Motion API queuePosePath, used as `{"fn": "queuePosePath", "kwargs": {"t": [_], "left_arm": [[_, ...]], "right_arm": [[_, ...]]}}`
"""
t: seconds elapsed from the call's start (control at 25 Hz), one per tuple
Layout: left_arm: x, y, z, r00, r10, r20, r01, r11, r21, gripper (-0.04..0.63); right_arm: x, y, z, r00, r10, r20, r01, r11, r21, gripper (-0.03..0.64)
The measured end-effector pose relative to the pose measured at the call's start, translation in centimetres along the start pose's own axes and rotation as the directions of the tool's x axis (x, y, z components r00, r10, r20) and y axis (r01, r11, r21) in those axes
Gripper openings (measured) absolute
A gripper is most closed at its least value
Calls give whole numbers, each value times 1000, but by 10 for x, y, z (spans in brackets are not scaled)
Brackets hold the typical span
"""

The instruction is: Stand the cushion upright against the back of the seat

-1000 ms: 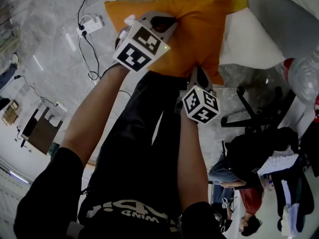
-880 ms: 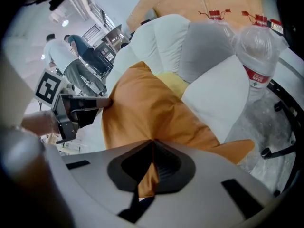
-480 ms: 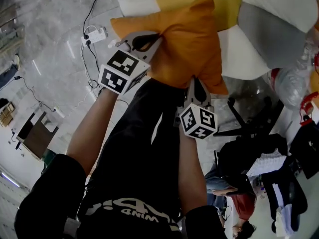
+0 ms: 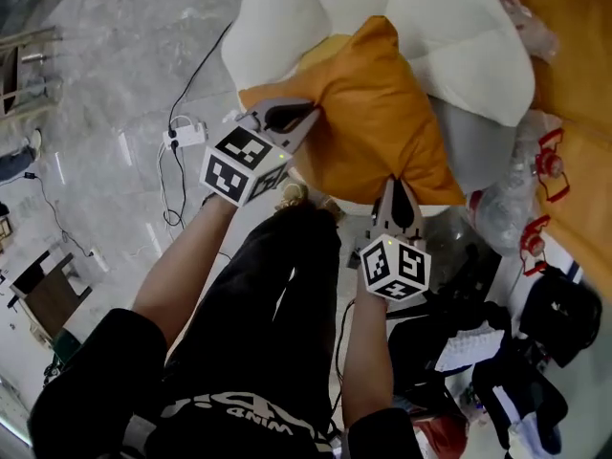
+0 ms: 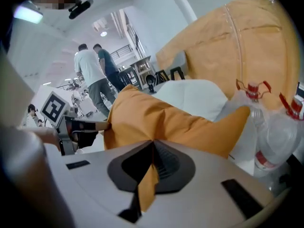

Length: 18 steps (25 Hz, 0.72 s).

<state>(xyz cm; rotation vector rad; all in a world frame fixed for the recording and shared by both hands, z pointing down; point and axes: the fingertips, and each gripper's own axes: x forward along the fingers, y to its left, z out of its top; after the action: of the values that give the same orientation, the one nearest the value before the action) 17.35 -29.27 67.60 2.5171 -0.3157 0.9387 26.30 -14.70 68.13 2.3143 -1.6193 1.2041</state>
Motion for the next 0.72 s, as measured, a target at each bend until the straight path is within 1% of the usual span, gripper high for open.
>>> {"fn": "queuePosePath", "kwargs": {"t": [0.08,0.2,0.44,0.56,0.64,0.72], "left_arm": [[4,4,34,998,-2,56,2,1000,-5,11],[12,13,80,992,-9,126,9,1000,-6,11],[34,31,153,966,-19,257,24,1000,-15,11],[51,38,173,953,-13,302,25,999,-35,11],[63,43,178,950,-1,313,17,999,-48,11],[74,50,180,952,15,306,4,998,-59,11]], "right_arm": [[9,-6,44,998,9,64,-6,999,-41,27],[26,-12,103,991,23,136,-11,996,-88,26],[61,-23,206,967,57,249,-8,981,-193,26],[78,-31,238,962,68,266,-1,970,-244,26],[90,-38,245,963,66,261,0,969,-245,26],[99,-42,244,967,62,248,0,970,-242,26]]}}
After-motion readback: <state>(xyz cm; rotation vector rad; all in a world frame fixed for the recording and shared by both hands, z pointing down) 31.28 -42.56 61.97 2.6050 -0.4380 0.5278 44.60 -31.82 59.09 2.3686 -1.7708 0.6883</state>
